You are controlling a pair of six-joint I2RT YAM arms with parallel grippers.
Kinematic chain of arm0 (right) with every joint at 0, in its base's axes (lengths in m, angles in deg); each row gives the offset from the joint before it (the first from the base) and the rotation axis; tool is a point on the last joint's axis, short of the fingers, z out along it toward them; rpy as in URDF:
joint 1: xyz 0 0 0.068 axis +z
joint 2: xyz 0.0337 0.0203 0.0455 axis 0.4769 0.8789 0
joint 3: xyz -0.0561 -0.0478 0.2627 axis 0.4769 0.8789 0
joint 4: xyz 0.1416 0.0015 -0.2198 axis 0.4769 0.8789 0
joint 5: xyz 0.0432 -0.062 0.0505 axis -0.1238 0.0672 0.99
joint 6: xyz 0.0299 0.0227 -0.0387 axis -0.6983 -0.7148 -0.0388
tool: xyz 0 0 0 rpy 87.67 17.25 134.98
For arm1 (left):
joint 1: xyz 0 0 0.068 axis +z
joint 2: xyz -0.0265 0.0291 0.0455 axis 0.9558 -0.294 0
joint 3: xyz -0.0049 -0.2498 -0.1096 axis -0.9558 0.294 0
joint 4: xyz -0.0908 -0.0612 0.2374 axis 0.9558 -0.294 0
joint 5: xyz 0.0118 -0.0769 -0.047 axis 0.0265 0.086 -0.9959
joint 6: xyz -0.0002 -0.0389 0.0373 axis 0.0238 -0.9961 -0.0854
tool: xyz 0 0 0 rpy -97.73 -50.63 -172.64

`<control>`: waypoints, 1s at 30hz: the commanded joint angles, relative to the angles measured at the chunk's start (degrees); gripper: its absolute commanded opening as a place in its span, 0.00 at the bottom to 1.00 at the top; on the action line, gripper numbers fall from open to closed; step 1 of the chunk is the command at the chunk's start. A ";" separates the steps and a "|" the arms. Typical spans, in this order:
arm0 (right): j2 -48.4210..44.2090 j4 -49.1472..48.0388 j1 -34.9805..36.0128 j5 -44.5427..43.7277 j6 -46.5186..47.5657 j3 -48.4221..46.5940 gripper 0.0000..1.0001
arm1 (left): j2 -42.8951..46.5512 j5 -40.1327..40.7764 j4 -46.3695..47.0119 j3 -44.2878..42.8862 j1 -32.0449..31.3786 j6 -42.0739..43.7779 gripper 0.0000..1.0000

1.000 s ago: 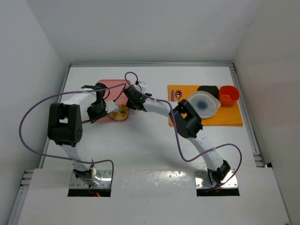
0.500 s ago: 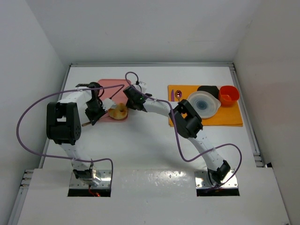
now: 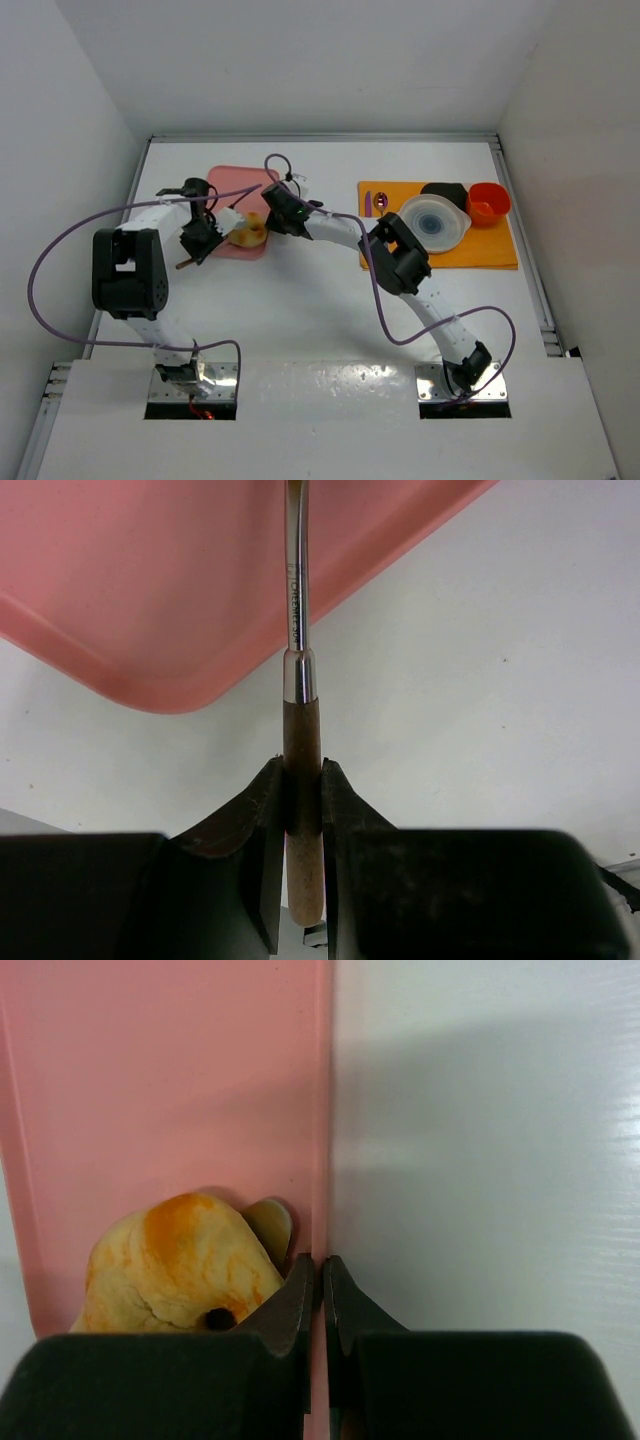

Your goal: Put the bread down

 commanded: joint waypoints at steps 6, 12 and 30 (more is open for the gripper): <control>2.45 -5.62 -1.69 5.65 6.05 -1.71 0.00 | 4.70 -3.12 4.26 0.96 2.18 -1.43 0.00; 3.68 -6.16 -2.57 8.03 8.50 -3.19 0.00 | 5.23 -3.65 5.40 1.49 2.72 -1.96 0.00; -7.65 -13.87 -6.27 6.62 11.93 6.45 0.45 | 6.81 -9.46 9.00 -0.44 3.25 -6.26 0.00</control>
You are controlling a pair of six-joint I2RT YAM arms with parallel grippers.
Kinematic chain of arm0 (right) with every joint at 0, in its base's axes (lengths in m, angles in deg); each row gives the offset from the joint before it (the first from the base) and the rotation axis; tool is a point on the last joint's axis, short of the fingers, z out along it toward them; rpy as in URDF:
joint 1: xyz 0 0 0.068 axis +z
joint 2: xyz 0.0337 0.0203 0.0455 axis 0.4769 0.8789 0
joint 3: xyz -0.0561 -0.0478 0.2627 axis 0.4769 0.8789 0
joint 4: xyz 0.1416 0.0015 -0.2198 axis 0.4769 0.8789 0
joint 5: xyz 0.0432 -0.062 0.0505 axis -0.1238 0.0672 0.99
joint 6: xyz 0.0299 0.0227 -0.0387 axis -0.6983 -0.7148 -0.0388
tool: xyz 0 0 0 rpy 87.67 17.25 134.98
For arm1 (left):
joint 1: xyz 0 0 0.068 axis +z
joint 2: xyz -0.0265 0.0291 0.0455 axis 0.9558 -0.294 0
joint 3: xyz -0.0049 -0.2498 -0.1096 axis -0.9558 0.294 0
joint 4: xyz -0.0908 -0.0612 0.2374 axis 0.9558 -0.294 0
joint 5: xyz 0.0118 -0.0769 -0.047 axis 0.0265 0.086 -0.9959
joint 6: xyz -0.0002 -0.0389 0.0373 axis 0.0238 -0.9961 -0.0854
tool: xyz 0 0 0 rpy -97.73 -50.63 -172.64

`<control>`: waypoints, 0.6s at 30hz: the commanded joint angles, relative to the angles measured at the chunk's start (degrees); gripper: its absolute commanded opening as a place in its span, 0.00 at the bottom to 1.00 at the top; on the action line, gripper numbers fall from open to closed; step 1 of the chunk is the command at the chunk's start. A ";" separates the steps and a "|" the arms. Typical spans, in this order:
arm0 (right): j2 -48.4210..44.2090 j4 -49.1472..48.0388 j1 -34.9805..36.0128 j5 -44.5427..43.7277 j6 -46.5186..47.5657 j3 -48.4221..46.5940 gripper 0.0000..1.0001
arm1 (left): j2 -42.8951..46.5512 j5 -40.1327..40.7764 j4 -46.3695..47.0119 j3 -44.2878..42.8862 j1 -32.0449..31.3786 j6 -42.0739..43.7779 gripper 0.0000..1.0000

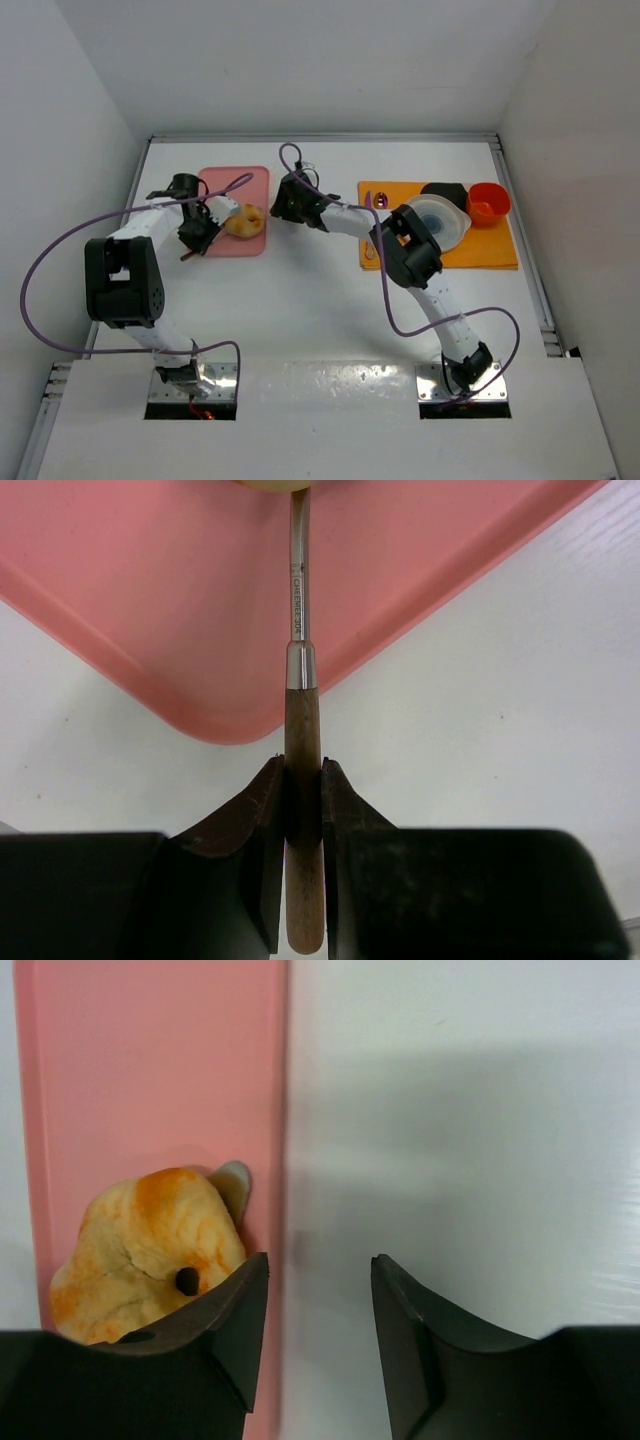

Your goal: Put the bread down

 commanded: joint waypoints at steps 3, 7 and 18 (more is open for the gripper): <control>-8.93 -4.56 -2.53 -2.17 4.24 4.42 0.48 | 3.14 -4.23 3.30 -2.52 0.64 -1.98 0.00; -12.36 -6.39 -4.12 -1.91 5.38 9.24 0.49 | 3.66 -4.76 3.83 -3.05 0.64 -1.98 0.00; -26.07 -12.63 -9.21 -3.40 8.91 25.07 0.49 | 3.66 -4.67 4.36 -7.01 -1.90 -2.34 0.00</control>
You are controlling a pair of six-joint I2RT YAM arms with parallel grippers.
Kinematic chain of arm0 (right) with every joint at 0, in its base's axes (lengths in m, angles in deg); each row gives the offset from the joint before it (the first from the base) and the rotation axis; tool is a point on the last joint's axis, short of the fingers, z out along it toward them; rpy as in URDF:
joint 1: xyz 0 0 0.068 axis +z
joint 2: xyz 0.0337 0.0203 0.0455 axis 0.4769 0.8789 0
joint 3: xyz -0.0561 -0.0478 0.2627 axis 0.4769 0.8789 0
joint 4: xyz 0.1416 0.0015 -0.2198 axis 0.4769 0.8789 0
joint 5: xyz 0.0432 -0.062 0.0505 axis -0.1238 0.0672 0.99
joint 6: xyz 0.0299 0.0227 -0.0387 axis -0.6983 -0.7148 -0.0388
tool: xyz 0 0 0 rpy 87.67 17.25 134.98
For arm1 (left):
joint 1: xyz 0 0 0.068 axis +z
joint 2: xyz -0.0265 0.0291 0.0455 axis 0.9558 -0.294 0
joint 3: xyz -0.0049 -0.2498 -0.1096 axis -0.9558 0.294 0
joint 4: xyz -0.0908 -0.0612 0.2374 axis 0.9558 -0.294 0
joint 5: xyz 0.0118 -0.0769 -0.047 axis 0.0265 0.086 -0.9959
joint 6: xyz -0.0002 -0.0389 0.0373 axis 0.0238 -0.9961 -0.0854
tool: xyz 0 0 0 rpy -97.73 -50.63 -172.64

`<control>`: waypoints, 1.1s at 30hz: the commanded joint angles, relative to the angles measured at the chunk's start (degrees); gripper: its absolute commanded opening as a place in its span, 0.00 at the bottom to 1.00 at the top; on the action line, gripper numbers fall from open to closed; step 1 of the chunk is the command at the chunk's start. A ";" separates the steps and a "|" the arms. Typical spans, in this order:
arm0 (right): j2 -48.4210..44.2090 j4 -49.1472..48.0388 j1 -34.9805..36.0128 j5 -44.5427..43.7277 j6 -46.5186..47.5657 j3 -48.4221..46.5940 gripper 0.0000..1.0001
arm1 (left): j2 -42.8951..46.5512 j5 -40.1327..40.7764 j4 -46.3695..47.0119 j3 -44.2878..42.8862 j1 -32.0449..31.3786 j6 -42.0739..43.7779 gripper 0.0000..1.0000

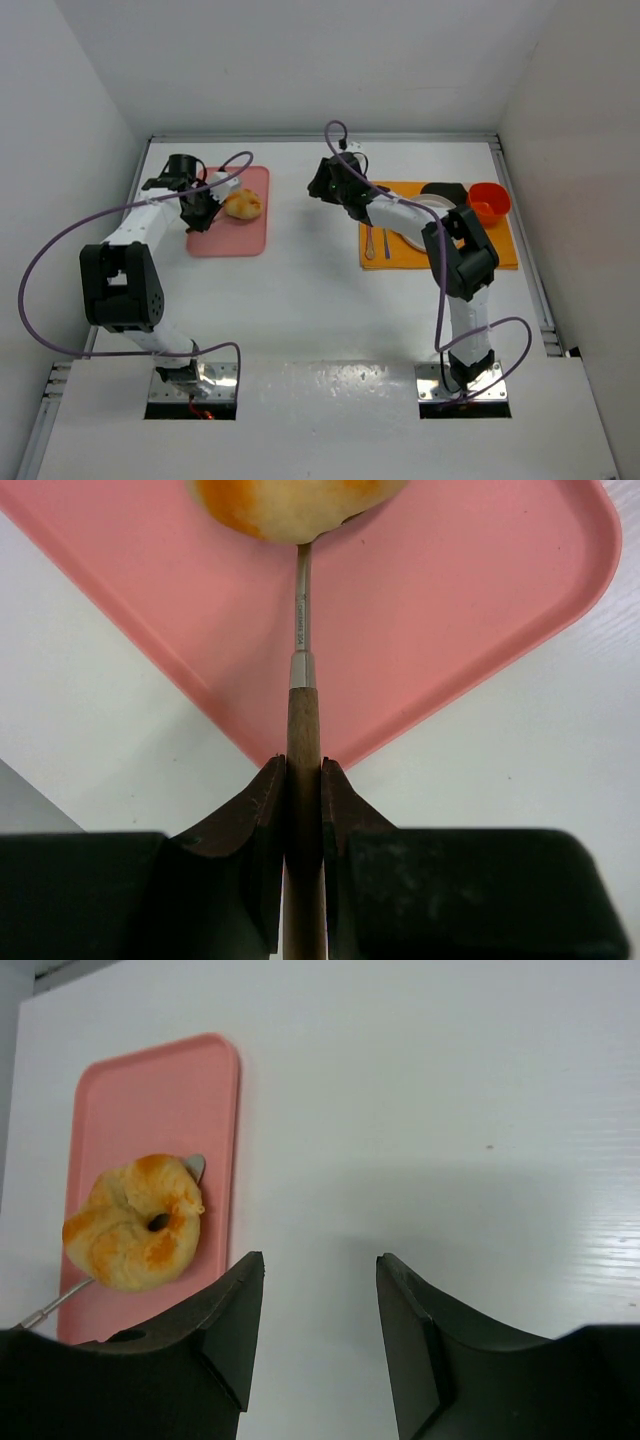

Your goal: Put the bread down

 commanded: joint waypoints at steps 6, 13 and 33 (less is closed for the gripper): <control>-5.52 -6.40 -1.75 -1.87 -0.92 7.16 0.49 | -1.13 1.10 1.56 3.52 -0.35 1.65 0.00; -5.95 -6.66 -2.01 -2.39 -1.18 8.65 0.49 | -4.56 1.02 2.09 5.37 -1.41 0.07 0.00; -7.01 -7.01 -3.33 -2.31 -2.76 12.35 0.49 | -8.96 1.11 6.04 7.92 -1.41 -2.22 0.30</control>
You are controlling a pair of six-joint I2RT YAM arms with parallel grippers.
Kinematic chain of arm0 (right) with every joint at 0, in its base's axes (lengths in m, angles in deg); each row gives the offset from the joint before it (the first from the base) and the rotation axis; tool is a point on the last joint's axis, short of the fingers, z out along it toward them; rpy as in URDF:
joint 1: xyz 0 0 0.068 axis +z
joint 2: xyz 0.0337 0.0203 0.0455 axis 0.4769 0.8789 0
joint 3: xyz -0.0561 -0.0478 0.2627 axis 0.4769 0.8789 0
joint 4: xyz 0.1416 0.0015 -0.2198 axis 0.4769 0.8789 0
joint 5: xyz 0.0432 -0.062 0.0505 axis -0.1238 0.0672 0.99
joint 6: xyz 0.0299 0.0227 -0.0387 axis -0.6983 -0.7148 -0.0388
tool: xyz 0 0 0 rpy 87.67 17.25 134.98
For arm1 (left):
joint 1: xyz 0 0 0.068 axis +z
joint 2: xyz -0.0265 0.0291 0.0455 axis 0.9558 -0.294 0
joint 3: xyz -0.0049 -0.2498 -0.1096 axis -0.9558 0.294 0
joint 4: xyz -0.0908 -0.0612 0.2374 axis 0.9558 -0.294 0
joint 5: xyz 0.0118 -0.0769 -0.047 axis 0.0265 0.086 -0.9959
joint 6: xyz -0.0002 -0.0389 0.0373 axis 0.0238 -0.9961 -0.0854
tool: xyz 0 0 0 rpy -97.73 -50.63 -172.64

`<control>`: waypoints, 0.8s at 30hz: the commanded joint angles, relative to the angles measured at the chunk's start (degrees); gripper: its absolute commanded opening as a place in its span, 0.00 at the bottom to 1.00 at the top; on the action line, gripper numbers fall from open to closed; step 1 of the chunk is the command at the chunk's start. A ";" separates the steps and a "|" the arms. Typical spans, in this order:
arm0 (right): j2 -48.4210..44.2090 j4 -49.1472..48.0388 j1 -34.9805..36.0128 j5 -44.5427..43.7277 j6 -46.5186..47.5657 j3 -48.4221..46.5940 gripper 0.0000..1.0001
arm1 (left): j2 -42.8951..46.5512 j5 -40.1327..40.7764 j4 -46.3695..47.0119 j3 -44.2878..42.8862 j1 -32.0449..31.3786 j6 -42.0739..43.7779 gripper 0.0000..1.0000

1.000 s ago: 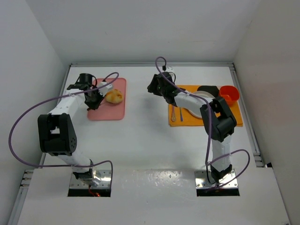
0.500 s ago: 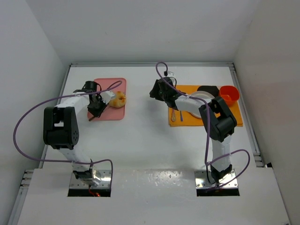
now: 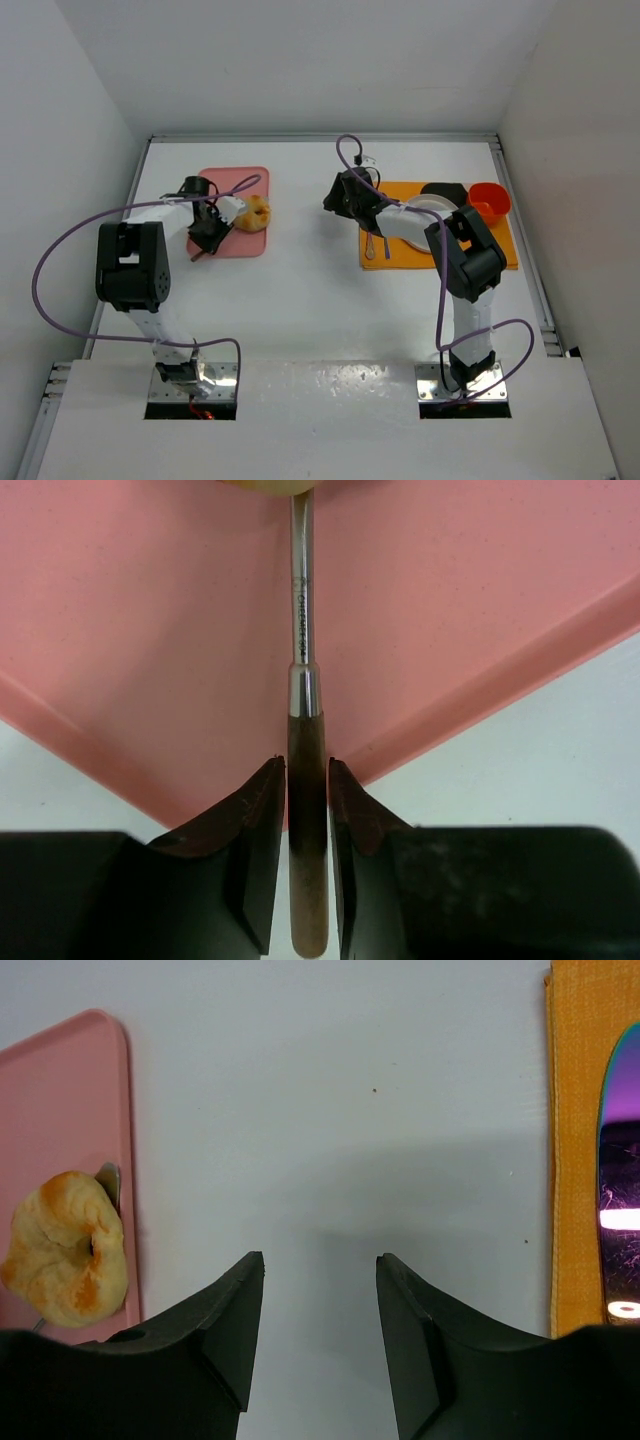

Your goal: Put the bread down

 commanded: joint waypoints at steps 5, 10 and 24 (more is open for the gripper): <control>-3.60 -2.25 -0.70 -0.65 -1.04 0.22 0.49 | -0.55 -1.53 0.47 0.71 -0.55 -1.19 0.08; -3.34 -2.33 -0.62 -0.56 -0.95 0.13 0.49 | -0.02 -1.54 0.47 0.18 -0.55 -2.33 0.00; -4.39 -1.46 -0.71 -0.47 1.07 0.39 0.49 | 9.47 -7.34 7.41 0.09 0.59 -8.57 0.00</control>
